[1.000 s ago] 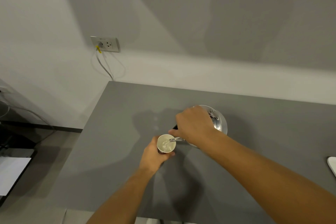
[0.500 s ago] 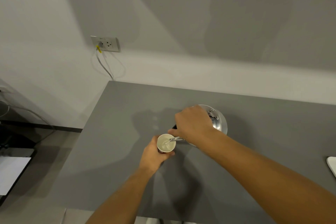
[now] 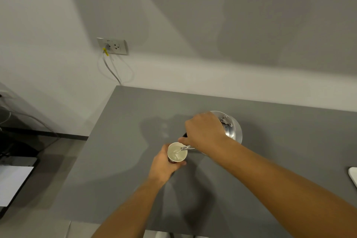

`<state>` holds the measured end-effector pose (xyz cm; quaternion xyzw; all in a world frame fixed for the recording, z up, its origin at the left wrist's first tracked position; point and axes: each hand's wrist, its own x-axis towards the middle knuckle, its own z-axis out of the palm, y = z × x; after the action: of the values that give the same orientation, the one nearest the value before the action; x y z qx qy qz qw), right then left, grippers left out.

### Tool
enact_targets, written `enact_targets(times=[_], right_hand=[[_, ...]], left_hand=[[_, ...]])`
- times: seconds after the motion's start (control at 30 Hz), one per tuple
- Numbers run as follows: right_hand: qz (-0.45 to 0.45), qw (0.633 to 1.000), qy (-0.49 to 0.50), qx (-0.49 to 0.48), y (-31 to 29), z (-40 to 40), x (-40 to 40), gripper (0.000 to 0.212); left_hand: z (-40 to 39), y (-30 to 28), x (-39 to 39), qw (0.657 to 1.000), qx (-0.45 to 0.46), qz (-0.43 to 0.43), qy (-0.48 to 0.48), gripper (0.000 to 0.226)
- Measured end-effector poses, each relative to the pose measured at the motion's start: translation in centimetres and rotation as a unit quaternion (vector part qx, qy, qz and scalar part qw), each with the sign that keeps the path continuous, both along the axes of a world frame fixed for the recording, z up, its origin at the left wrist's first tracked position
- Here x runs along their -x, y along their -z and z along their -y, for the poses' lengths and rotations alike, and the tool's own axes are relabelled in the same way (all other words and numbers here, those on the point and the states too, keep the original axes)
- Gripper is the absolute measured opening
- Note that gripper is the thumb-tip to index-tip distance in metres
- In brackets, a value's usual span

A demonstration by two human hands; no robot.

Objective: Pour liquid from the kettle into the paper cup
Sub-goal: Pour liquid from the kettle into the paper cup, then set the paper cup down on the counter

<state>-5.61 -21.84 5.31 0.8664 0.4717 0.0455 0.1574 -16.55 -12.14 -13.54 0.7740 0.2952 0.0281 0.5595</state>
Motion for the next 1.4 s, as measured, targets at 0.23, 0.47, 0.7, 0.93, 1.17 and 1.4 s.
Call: enact_targets(times=[0.23, 0.47, 0.7, 0.93, 1.17, 1.4], right_hand=[[-0.013, 0.999, 0.024, -0.029, 0.0, 1.0, -0.7, 0.059], [-0.177, 0.966, 0.146, -0.123, 0.8, 4.4, -4.0, 0.056], [-0.320, 0.905, 0.196, -0.201, 2.5, 8.1, -6.2, 0.066], [-0.345, 0.880, 0.222, -0.240, 3.2, 10.2, -7.6, 0.062], [-0.348, 0.866, 0.238, -0.268, 2.6, 11.0, -10.6, 0.055], [-0.322, 0.853, 0.279, -0.302, 1.9, 9.7, -16.8, 0.073]], left_hand=[[0.0, 0.0, 0.0, 1.000, -0.007, 0.002, 0.005, 0.062], [-0.1, -0.3, 0.2, 1.000, -0.017, 0.007, 0.014, 0.064], [-0.3, -0.6, 0.5, 0.999, -0.018, 0.023, 0.039, 0.071], [-1.6, -2.4, 0.1, 0.993, -0.094, 0.017, 0.068, 0.068], [-4.9, -4.4, -4.7, 0.980, -0.193, 0.001, 0.044, 0.052], [-7.6, -5.6, -11.2, 0.982, -0.186, -0.011, 0.032, 0.054]])
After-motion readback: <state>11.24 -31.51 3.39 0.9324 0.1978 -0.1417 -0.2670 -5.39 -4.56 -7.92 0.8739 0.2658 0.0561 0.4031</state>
